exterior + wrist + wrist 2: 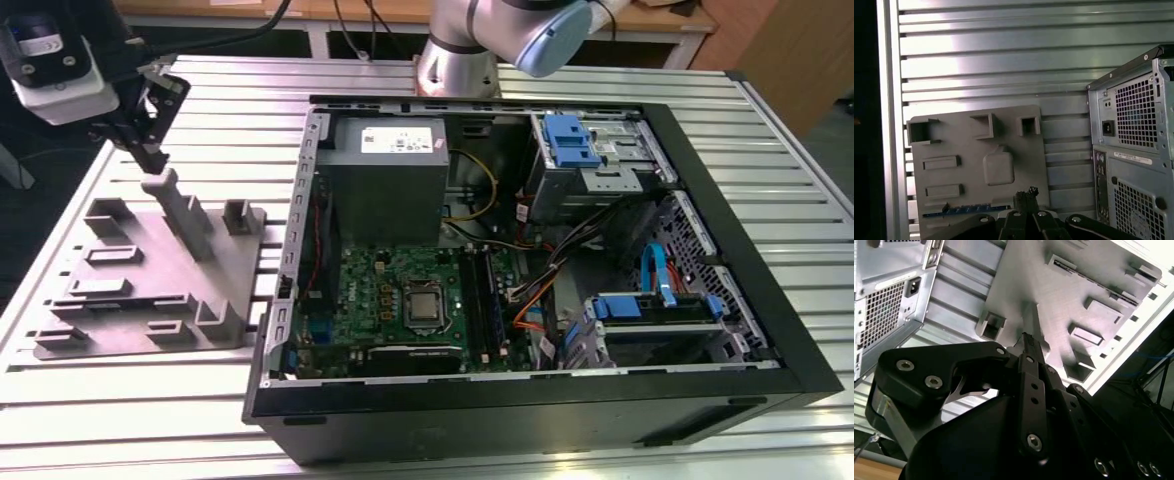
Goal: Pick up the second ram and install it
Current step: 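Reach for the second ram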
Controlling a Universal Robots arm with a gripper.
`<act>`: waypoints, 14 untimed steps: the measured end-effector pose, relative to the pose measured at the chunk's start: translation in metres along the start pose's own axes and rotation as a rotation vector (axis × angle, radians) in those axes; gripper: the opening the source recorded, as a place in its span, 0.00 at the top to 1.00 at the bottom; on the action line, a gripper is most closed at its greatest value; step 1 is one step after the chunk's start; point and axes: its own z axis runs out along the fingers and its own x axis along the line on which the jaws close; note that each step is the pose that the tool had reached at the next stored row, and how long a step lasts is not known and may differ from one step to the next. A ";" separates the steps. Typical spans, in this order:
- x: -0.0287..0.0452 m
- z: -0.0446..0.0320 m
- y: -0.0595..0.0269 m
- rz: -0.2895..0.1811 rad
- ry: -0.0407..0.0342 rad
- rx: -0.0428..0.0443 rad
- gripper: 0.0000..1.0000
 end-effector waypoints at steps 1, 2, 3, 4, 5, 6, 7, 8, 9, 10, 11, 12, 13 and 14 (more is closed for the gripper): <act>0.0016 0.0010 -0.0009 0.000 0.0000 0.0000 0.90; 0.0032 0.0019 -0.0017 0.000 0.0001 0.0001 0.90; 0.0047 0.0028 -0.0025 0.000 0.0001 0.0000 0.90; 0.0064 0.0039 -0.0033 0.000 0.0000 0.0000 0.90; 0.0082 0.0050 -0.0041 0.000 0.0000 0.0000 0.90; 0.0099 0.0060 -0.0048 0.000 0.0000 0.0000 0.90; 0.0116 0.0071 -0.0055 0.000 0.0000 0.0000 0.90; 0.0135 0.0082 -0.0062 0.000 0.0000 0.0000 0.90; 0.0152 0.0092 -0.0069 0.000 0.0000 0.0000 0.90; 0.0169 0.0102 -0.0076 0.000 0.0001 0.0000 0.90; 0.0186 0.0112 -0.0083 0.000 0.0000 0.0000 0.90; 0.0201 0.0122 -0.0090 0.000 0.0000 0.0000 0.90; 0.0216 0.0132 -0.0096 0.000 0.0000 0.0000 0.90; 0.0232 0.0142 -0.0104 0.000 0.0000 0.0000 0.90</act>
